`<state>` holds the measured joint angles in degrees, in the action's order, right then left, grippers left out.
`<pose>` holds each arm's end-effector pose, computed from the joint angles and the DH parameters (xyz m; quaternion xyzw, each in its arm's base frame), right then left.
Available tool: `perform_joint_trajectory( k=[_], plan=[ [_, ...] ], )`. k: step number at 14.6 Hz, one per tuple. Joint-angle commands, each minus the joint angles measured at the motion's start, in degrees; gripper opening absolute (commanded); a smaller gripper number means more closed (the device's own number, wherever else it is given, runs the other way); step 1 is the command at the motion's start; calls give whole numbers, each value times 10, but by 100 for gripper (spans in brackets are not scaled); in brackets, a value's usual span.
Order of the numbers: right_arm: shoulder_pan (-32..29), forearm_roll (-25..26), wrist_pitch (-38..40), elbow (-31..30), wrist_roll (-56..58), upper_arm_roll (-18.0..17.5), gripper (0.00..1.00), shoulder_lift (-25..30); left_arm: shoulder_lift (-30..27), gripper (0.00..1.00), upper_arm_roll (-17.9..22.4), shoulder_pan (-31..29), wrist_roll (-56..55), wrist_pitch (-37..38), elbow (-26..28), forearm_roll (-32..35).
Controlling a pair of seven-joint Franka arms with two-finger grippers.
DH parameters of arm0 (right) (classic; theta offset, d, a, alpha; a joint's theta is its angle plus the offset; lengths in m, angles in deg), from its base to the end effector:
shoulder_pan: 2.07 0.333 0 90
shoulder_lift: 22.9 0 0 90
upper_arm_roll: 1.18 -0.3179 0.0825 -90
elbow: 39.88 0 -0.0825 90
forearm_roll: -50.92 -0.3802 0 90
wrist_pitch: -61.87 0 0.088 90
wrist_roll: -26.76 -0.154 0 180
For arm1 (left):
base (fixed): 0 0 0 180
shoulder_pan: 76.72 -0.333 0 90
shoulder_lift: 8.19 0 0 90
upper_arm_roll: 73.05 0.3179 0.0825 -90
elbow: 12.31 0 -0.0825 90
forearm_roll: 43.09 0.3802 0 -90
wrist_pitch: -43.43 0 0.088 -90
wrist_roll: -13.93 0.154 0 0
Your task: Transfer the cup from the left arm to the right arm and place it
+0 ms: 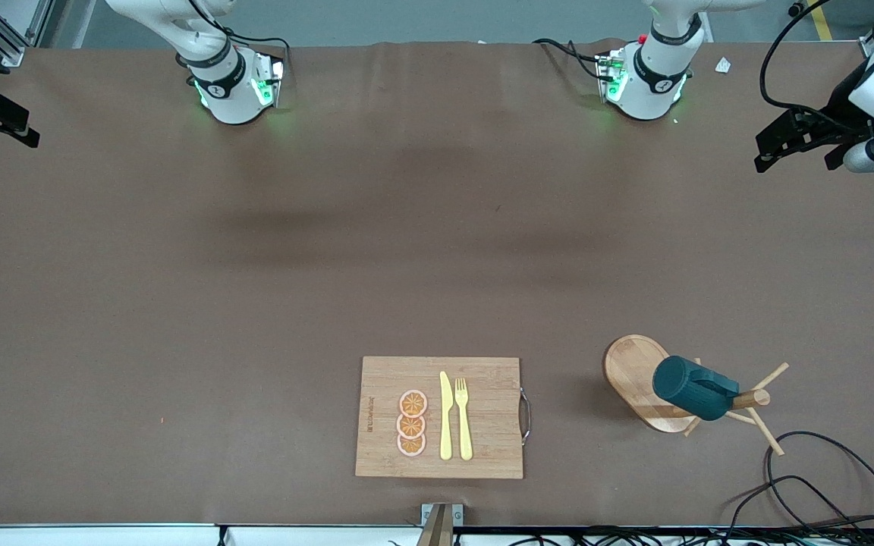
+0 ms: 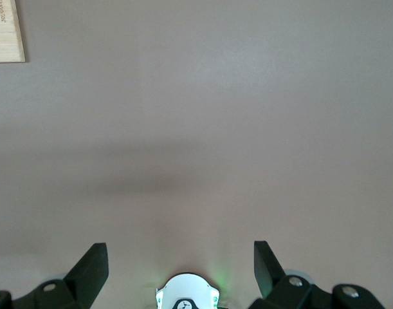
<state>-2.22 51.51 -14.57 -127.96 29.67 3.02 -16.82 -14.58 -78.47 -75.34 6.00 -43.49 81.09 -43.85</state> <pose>0.4844 -0.0407 0.6305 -0.9987 0.0131 0.0486 0.0019 0.5057 -0.0650 0.6059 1.0000 0.0098 -0.0012 0.0012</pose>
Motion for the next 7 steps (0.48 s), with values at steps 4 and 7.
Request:
perform_joint_trajectory(
  k=[4,7],
  plan=[
    [-3,-8,-7,-14,5,-2,100,14,14,100,1,-15,9,13,-23,8],
    [-2,-8,-17,-14,5,-3,100,14,49,100,1,-30,10,10,-54,1]
  ],
)
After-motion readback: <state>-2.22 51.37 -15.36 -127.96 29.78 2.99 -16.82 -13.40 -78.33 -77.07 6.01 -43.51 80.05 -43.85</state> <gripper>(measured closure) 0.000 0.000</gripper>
